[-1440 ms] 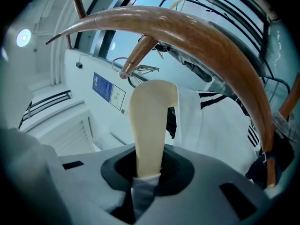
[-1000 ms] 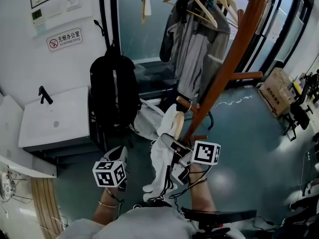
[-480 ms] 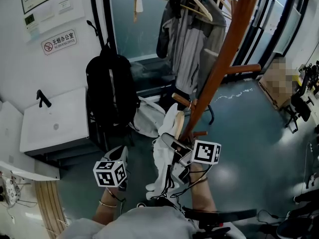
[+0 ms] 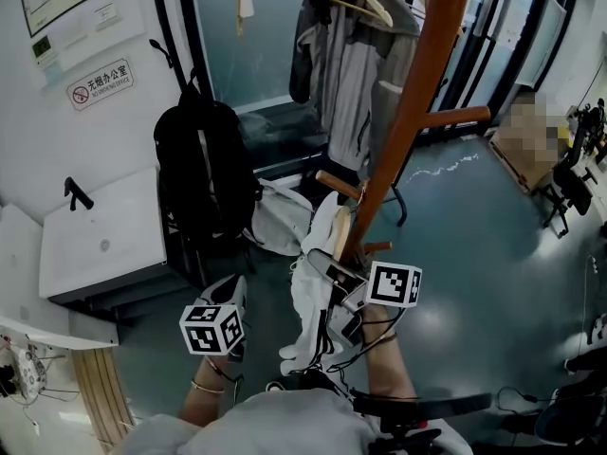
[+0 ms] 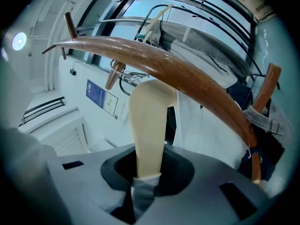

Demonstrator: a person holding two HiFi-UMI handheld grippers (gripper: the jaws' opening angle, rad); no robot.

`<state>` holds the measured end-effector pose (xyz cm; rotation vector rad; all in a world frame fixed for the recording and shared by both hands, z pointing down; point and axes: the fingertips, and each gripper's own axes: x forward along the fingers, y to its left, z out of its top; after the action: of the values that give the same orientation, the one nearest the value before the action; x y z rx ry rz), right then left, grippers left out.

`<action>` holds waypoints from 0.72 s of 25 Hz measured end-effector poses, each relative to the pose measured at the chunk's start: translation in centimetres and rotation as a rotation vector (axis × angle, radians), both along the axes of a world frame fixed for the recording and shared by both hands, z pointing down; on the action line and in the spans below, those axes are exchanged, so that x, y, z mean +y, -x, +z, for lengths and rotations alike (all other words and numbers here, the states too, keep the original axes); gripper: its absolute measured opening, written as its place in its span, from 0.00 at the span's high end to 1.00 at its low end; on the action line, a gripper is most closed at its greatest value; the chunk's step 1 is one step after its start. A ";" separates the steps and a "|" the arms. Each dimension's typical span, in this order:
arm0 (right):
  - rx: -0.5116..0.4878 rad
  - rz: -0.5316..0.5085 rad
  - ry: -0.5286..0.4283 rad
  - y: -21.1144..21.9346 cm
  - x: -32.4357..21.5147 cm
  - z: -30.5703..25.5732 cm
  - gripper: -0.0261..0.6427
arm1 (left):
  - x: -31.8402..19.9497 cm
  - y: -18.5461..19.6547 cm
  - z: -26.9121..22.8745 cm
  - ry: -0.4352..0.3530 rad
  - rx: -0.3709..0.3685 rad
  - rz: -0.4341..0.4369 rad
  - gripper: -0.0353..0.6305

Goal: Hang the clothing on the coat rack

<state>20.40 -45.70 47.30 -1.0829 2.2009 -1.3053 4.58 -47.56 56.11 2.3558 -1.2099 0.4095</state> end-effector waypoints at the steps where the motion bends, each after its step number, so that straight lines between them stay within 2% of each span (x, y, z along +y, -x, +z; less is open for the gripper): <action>1: -0.001 0.002 0.002 -0.1 0.0 0.1 0.85 | 0.0 -0.1 0.0 0.000 -0.001 0.002 0.93; 9: -0.007 -0.004 0.006 -0.3 0.4 0.6 0.85 | 0.3 -0.7 0.2 0.000 -0.002 0.011 0.93; 12: 0.025 0.002 0.004 -0.5 0.3 0.8 0.85 | 0.5 -0.7 0.2 0.003 0.002 0.009 0.94; 16: 0.069 0.046 0.018 -1.5 0.2 1.1 0.85 | 0.9 -0.6 0.3 0.007 0.006 0.006 0.93; 18: 0.070 0.071 0.029 -2.0 0.1 1.2 0.82 | 1.1 -0.6 0.3 0.007 0.011 0.007 0.93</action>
<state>22.39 -45.61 48.46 -1.2232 2.1788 -1.2908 5.15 -46.51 56.42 2.3535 -1.1939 0.4017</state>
